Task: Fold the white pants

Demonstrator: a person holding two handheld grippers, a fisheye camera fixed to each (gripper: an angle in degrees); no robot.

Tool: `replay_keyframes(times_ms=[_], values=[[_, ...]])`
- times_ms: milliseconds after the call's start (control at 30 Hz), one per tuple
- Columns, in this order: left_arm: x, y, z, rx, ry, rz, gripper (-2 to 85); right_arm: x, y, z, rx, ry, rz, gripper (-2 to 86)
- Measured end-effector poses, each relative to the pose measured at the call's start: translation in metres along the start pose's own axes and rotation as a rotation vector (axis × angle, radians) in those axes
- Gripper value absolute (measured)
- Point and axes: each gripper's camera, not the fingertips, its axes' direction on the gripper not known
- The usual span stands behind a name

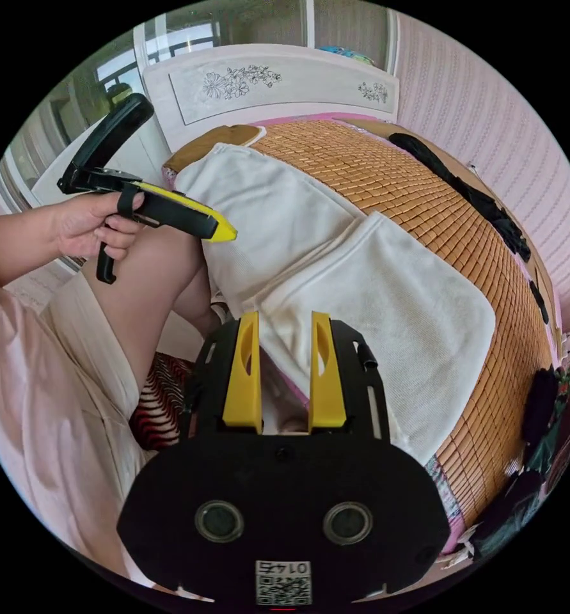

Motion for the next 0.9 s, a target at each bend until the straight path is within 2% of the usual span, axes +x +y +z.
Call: replay_keyframes(times_ms=[100, 267, 367, 433, 600, 700, 733, 767, 900], values=[[-0.001, -0.011, 0.002, -0.01, 0.039, -0.014, 6.7, -0.01, -0.017, 0.017, -0.111, 0.002, -0.044, 5.6], [-0.011, -0.035, -0.003, -0.012, 0.098, -0.054, 8.0, -0.02, -0.022, -0.019, -0.024, -0.053, -0.083, 2.6], [-0.021, -0.045, 0.0, -0.033, 0.154, -0.116, 7.0, -0.027, -0.022, -0.001, -0.069, -0.076, -0.094, 2.1], [-0.024, -0.052, 0.005, -0.051, 0.149, -0.128, 8.4, -0.026, -0.02, 0.023, -0.128, -0.105, -0.086, 2.0], [-0.023, -0.073, 0.013, -0.119, 0.1, -0.125, 13.7, -0.034, -0.021, 0.023, -0.102, -0.085, -0.156, 1.8], [-0.02, -0.079, 0.017, -0.15, 0.118, -0.118, 12.0, -0.027, -0.015, 0.027, -0.097, -0.112, -0.127, 1.9], [-0.019, -0.08, 0.021, -0.171, 0.075, -0.125, 10.6, -0.025, -0.014, 0.028, -0.096, -0.122, -0.112, 1.9], [-0.016, -0.081, 0.021, -0.186, 0.029, -0.101, 9.0, -0.02, -0.012, 0.028, -0.089, -0.136, -0.083, 2.0], [0.003, -0.093, 0.002, -0.213, 0.032, -0.004, 5.7, -0.005, -0.004, 0.001, -0.015, -0.141, -0.028, 2.2]])
